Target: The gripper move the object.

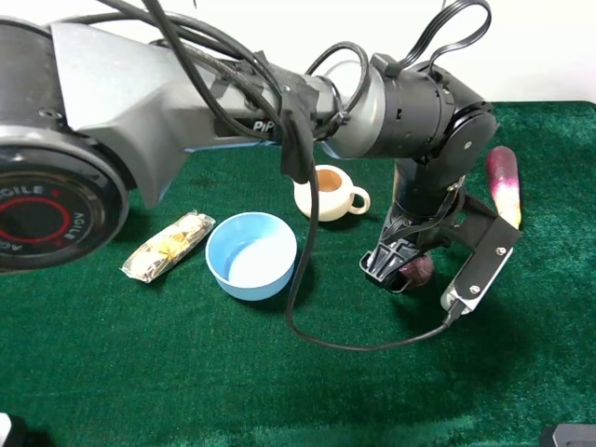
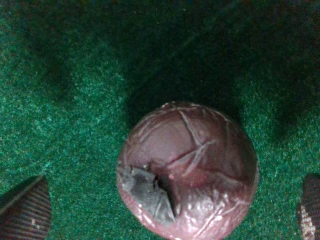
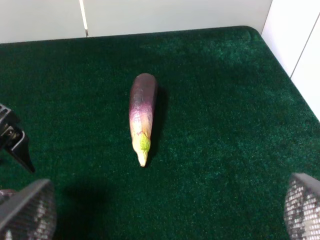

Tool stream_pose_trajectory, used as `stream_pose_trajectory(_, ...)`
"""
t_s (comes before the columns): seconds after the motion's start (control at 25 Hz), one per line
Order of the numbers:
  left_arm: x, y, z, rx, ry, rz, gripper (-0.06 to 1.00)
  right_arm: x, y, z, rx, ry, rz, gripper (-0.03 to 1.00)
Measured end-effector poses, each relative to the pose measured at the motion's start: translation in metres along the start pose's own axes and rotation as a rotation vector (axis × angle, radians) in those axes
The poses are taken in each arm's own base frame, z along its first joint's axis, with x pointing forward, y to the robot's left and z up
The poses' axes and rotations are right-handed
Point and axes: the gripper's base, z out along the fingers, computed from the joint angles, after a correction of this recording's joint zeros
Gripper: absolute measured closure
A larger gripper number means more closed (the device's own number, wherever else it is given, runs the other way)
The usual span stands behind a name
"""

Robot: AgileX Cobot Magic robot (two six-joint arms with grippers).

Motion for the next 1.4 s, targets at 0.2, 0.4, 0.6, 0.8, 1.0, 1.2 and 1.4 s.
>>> stream_pose_trajectory(0.2, -0.001, 0.000, -0.001, 0.003, -0.007, -0.005, -0.05, 0.000, 0.000, 0.000, 0.000, 0.000, 0.000, 0.27)
stream_pose_trajectory(0.4, -0.001, 0.001, -0.011, -0.004, -0.009, -0.004, -0.05, 0.000, 0.000, 0.000, 0.000, 0.000, 0.000, 0.27)
stream_pose_trajectory(0.6, -0.001, 0.001, -0.038, -0.009, -0.004, 0.000, -0.05, 0.000, 0.000, 0.000, 0.000, 0.000, 0.000, 0.27)
stream_pose_trajectory(0.8, 0.002, -0.003, -0.086, -0.008, 0.006, -0.056, -0.05, 0.000, 0.000, 0.000, 0.000, 0.000, 0.000, 0.27)
stream_pose_trajectory(1.0, 0.009, -0.010, -0.138, -0.039, 0.033, -0.225, -0.05, 0.000, 0.000, 0.000, 0.000, 0.000, 0.000, 0.27)
stream_pose_trajectory(1.2, 0.026, -0.016, -0.189, -0.113, 0.046, -0.453, -0.05, 0.000, 0.000, 0.000, 0.000, 0.000, 0.000, 0.27)
stream_pose_trajectory(1.4, 0.047, -0.025, -0.250, -0.236, -0.027, -0.662, -0.05, 0.000, 0.000, 0.000, 0.000, 0.000, 0.000, 0.27)
